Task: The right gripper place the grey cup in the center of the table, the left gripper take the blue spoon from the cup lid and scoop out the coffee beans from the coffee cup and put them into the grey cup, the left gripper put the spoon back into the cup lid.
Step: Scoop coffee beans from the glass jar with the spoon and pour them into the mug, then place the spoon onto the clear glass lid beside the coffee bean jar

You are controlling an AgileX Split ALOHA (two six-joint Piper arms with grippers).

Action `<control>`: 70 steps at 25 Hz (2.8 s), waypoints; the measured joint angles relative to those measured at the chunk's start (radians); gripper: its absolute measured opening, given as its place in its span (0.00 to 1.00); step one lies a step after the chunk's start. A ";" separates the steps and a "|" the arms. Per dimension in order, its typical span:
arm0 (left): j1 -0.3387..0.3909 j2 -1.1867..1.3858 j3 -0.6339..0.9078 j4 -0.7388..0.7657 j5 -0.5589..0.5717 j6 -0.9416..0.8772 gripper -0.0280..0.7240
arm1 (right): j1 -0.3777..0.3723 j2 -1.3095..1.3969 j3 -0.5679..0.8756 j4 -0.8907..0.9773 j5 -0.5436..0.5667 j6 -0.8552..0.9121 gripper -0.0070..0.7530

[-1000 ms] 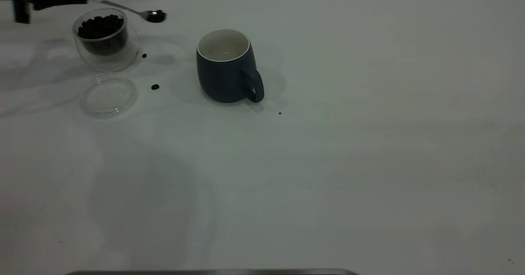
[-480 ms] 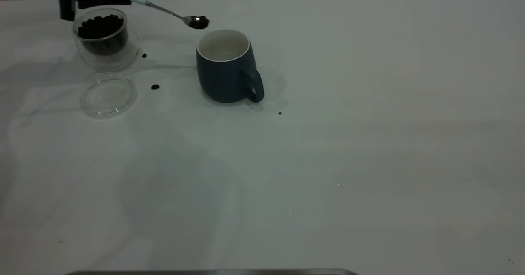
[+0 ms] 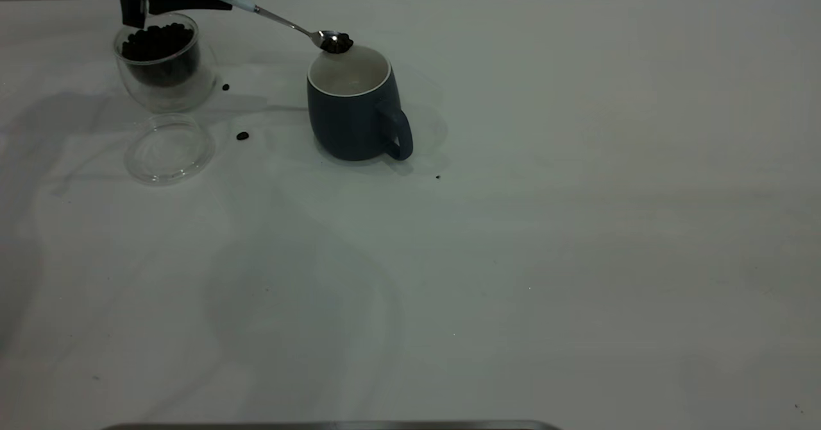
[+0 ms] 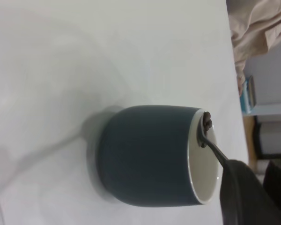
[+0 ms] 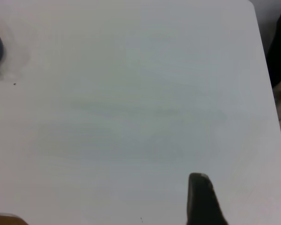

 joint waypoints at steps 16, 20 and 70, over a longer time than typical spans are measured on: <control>-0.003 0.000 0.000 -0.004 0.003 0.422 0.21 | 0.000 0.000 0.000 0.000 0.000 0.000 0.54; -0.003 0.000 0.000 -0.011 0.003 0.393 0.21 | 0.000 0.000 0.000 0.000 0.000 0.000 0.54; 0.329 -0.174 0.418 0.214 -0.176 0.082 0.21 | 0.000 0.000 0.000 0.000 0.000 0.000 0.54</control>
